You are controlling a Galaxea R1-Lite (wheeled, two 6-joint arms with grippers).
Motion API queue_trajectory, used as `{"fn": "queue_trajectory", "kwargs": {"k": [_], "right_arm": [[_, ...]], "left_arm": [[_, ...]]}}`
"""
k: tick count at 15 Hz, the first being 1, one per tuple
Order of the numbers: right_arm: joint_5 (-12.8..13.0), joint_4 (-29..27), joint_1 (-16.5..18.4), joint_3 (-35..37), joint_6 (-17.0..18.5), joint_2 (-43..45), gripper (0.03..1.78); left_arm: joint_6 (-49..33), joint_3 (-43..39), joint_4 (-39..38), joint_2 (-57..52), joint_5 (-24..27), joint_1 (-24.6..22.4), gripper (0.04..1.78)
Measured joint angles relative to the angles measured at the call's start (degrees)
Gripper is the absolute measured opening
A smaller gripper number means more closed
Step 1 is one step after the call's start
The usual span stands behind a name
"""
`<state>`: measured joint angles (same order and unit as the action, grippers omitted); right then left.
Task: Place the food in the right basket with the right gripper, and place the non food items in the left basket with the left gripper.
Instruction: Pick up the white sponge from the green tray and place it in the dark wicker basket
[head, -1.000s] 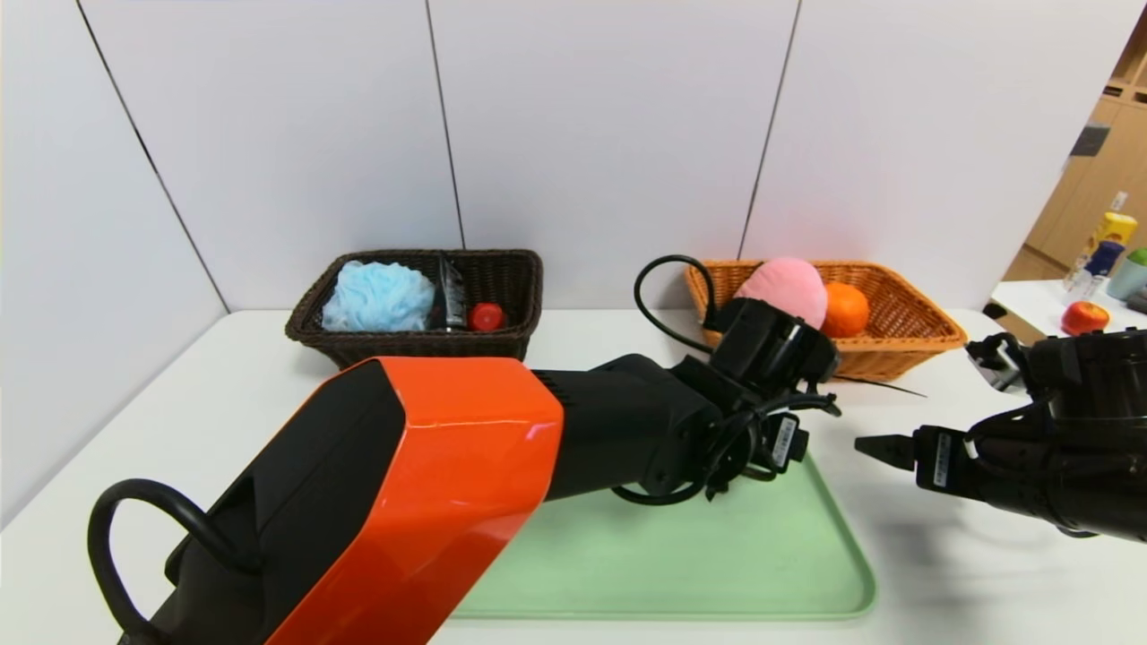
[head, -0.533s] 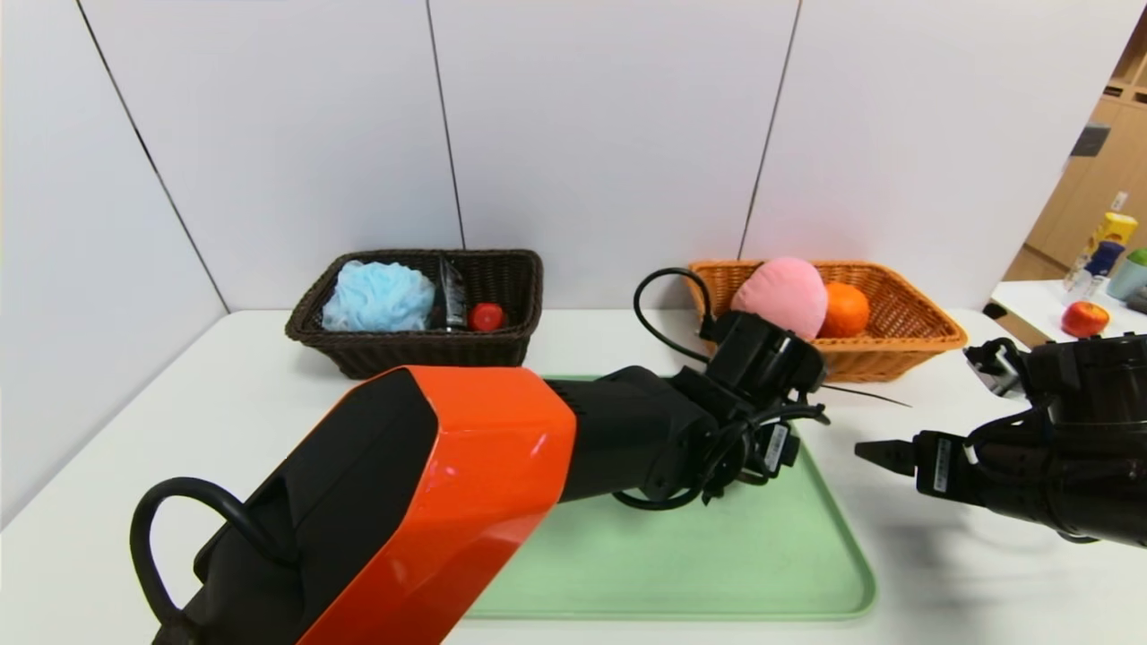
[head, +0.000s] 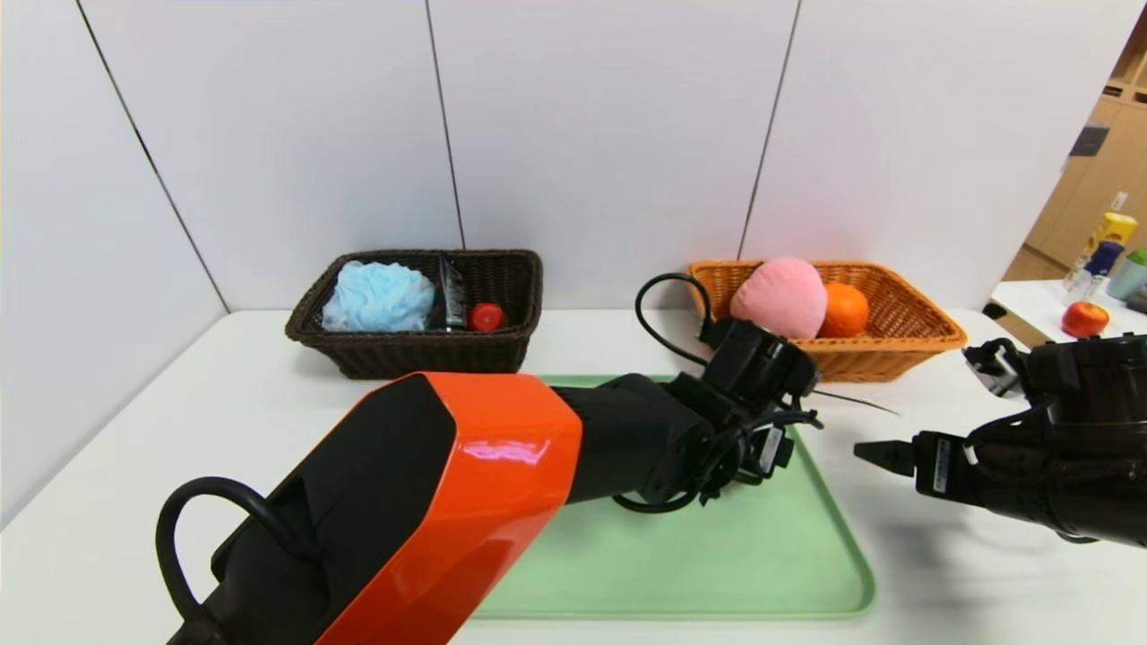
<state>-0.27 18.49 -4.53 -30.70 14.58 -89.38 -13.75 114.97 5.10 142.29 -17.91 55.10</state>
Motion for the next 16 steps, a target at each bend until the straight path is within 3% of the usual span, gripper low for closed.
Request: {"fn": "queue_trajectory", "kwargs": {"k": [6, 10, 16], "right_arm": [[-0.1, 0.0, 0.0, 0.0, 0.0, -0.2, 1.71], [-0.1, 0.0, 0.0, 0.0, 0.0, -0.2, 1.71], [-0.2, 0.0, 0.0, 0.0, 0.0, -0.1, 1.71]], "left_arm": [[1.1, 0.0, -1.0, 0.8, -0.5, -0.1, 1.64], [1.0, 0.0, -1.3, 0.9, -0.5, -0.2, 1.06], [-0.1, -0.2, 1.0, -0.8, -0.4, 0.0, 1.02]]}}
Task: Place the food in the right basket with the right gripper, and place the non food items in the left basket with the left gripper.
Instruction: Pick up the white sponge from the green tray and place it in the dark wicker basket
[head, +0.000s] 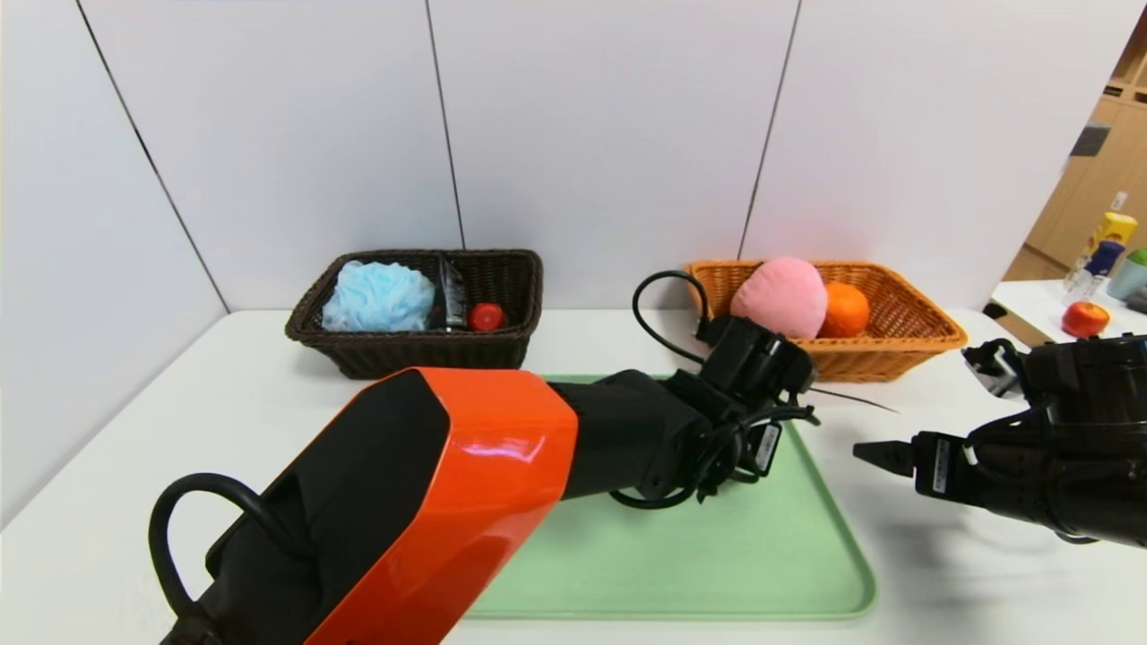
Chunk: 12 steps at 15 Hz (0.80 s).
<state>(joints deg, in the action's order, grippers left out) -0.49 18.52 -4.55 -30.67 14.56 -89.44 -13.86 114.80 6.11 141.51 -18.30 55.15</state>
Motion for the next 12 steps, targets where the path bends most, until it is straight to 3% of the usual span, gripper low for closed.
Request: {"fn": "queue_trajectory", "kwargs": {"k": [7, 12], "right_arm": [[0.1, 0.0, 0.0, 0.0, -0.1, 0.5, 1.71], [0.3, 0.0, 0.0, 0.0, -0.1, 1.0, 1.71]], "left_arm": [[-6.5, 0.0, 9.0, -7.6, 0.8, 0.9, 1.01], [-8.6, -0.1, 19.5, -16.9, 3.7, 1.2, 1.01]]}}
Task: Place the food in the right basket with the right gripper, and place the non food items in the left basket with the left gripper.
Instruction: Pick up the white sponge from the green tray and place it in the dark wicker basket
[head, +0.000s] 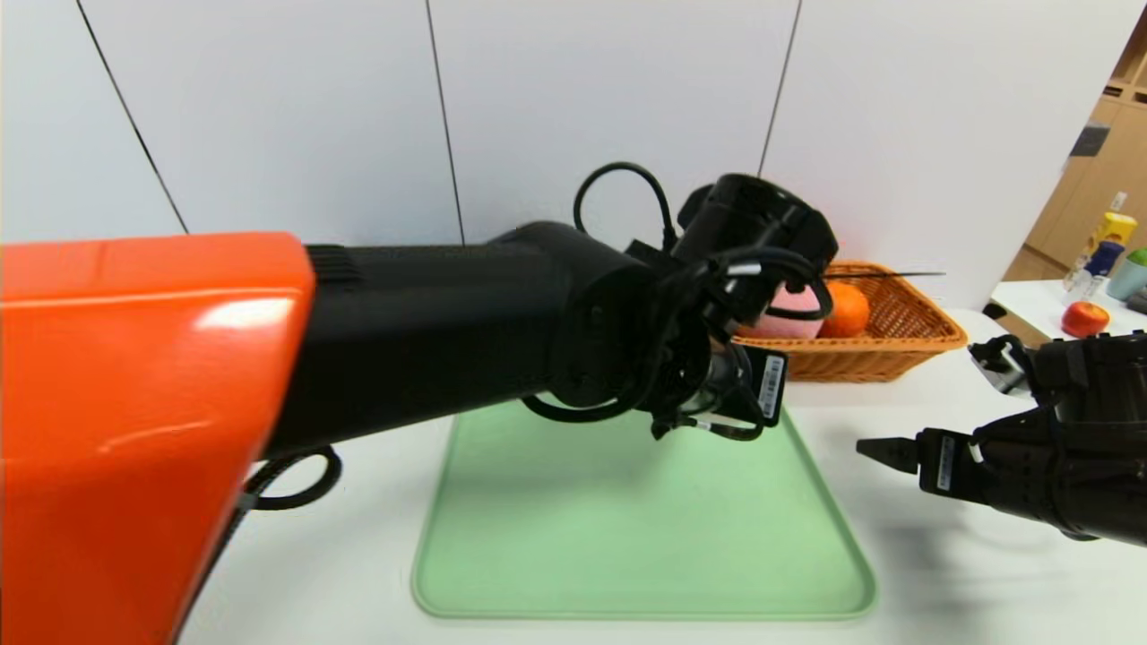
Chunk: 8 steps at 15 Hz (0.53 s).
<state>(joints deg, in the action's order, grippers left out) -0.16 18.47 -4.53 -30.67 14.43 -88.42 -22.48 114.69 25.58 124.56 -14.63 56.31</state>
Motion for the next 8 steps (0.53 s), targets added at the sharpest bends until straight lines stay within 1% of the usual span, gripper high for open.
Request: {"fn": "queue_trajectory", "kwargs": {"k": [2, 3, 6, 8], "right_arm": [[0.1, 0.0, 0.0, -0.1, -0.1, 0.0, 1.71], [0.1, 0.0, 0.0, -0.2, -0.1, 0.0, 1.71], [0.2, 0.0, 0.0, -0.5, -0.2, -0.3, 1.71], [0.2, 0.0, 0.0, -0.5, -0.3, -0.8, 1.71]], "left_arm": [[-0.9, -0.5, 3.1, -4.7, 0.1, -1.4, 1.01], [-0.8, -0.8, 3.8, -6.9, -0.1, -3.0, 1.00], [1.3, -1.1, 4.3, -12.4, -0.3, -10.2, 1.00], [2.8, -1.2, 4.4, -14.3, -0.2, -16.1, 1.00]]}}
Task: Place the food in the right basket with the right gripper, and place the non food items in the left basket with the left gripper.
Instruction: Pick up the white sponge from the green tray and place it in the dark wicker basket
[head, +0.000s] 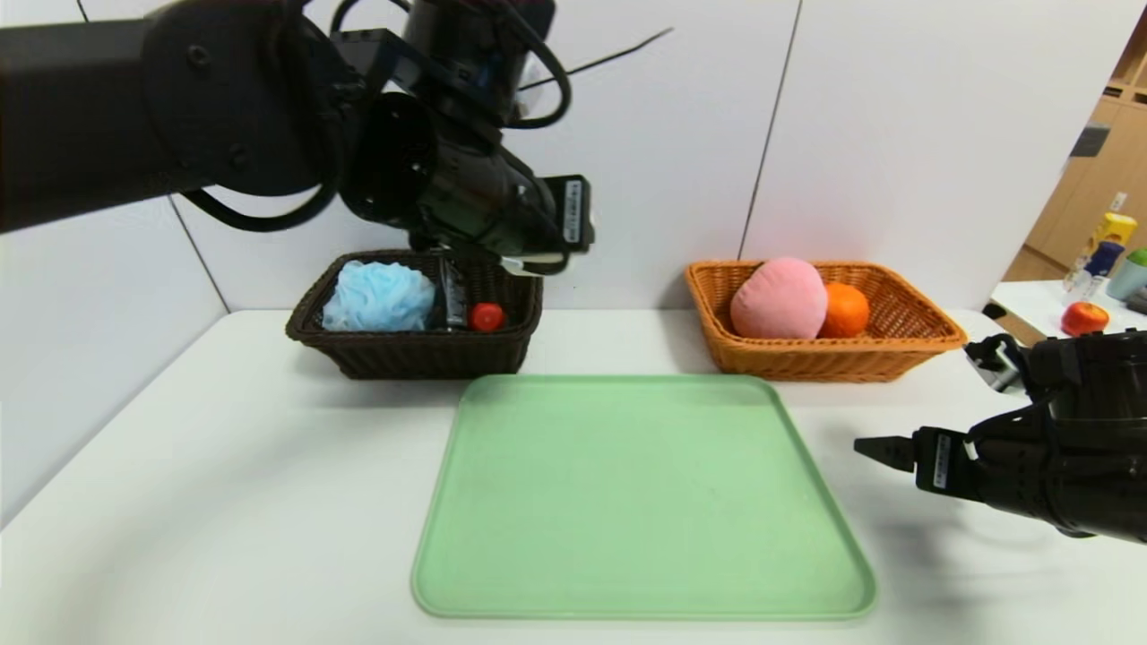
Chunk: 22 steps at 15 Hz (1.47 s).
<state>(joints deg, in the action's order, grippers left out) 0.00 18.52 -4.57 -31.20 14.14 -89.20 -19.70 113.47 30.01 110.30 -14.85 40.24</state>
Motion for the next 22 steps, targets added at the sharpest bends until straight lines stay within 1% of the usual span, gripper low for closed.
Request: {"fn": "queue_trajectory", "kwargs": {"k": [3, 4, 6, 8, 11, 13, 15, 18, 22], "right_arm": [[0.0, 0.0, -0.1, -0.7, -0.2, -0.7, 1.71], [0.0, 0.0, -0.1, -0.8, -0.3, -0.9, 1.71], [0.1, 0.0, -0.1, -0.9, -0.3, -1.3, 1.71], [0.1, 0.0, 0.0, -1.1, -0.3, -1.4, 1.71], [0.2, 0.0, 0.0, -1.8, -0.2, -1.5, 1.71], [0.2, 0.1, 0.0, -2.1, -0.2, -1.5, 1.71], [0.2, 1.6, 0.0, -2.1, -0.1, -1.5, 1.71], [0.2, 2.5, 0.0, -1.8, 0.0, -1.5, 1.71], [0.1, 2.5, 0.0, -1.8, 0.0, -1.1, 1.71]], "left_arm": [[5.4, -0.4, -1.0, 0.5, -0.5, -8.4, 1.00], [7.1, -0.5, -2.1, 1.7, -0.7, -10.4, 1.00], [8.5, -0.6, -5.7, 5.1, -0.9, -13.2, 1.00], [9.3, -0.6, -10.6, 8.9, -0.7, -15.0, 1.00], [9.5, -0.5, -16.2, 13.5, 0.3, -15.7, 1.00], [9.5, -0.5, -17.3, 15.6, 0.7, -15.8, 1.00], [9.4, -0.4, -17.5, 17.1, 0.7, -15.9, 1.01], [9.5, -0.4, -17.7, 18.4, 0.7, -15.7, 1.24], [9.5, -0.4, -17.4, 18.3, 0.4, -16.0, 1.43]]}}
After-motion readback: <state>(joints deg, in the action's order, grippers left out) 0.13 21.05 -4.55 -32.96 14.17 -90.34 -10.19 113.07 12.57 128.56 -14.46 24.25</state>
